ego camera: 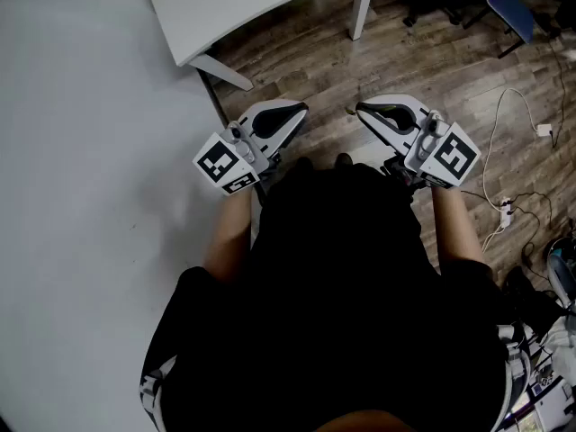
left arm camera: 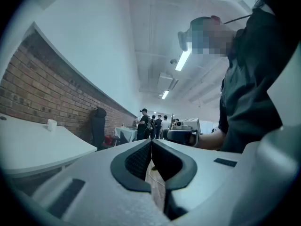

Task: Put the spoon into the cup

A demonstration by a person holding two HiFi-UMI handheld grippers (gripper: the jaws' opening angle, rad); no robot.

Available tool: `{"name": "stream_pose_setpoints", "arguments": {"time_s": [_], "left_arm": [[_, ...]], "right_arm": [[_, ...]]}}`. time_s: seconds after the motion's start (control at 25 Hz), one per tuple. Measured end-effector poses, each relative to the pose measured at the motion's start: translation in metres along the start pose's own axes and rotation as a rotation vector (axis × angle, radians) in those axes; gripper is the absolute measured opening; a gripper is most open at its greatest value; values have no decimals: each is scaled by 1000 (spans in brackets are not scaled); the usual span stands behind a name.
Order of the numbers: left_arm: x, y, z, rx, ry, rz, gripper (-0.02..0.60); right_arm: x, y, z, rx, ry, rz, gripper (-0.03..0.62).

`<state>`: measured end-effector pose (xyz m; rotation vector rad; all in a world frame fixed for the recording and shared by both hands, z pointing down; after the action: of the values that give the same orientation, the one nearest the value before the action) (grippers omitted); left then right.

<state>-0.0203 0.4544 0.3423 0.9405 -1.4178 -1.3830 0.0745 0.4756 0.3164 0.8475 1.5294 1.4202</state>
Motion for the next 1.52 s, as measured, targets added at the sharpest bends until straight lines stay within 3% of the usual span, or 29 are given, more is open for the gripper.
{"name": "stream_pose_setpoints", "arguments": {"time_s": [0.16, 1.24, 1.52], "left_arm": [[-4, 3, -2, 0, 3, 0, 17], [-14, 14, -33, 31, -23, 30, 17], [-8, 25, -29, 57, -59, 81, 17]], "right_arm": [[-3, 14, 8, 64, 38, 4, 8], [-28, 10, 51, -11, 27, -39, 8], [-41, 17, 53, -2, 26, -87, 8]]}}
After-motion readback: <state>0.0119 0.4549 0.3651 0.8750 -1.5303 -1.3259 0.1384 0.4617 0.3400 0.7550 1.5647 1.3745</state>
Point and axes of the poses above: the fingertips, and each gripper's own axes: z backward along the fingers, x to its left, y out of its underside, the point moved 1 cm from there along z, backward along the fingers, and after that the axes turned 4 degrees about -z, right-handed, at the moved point
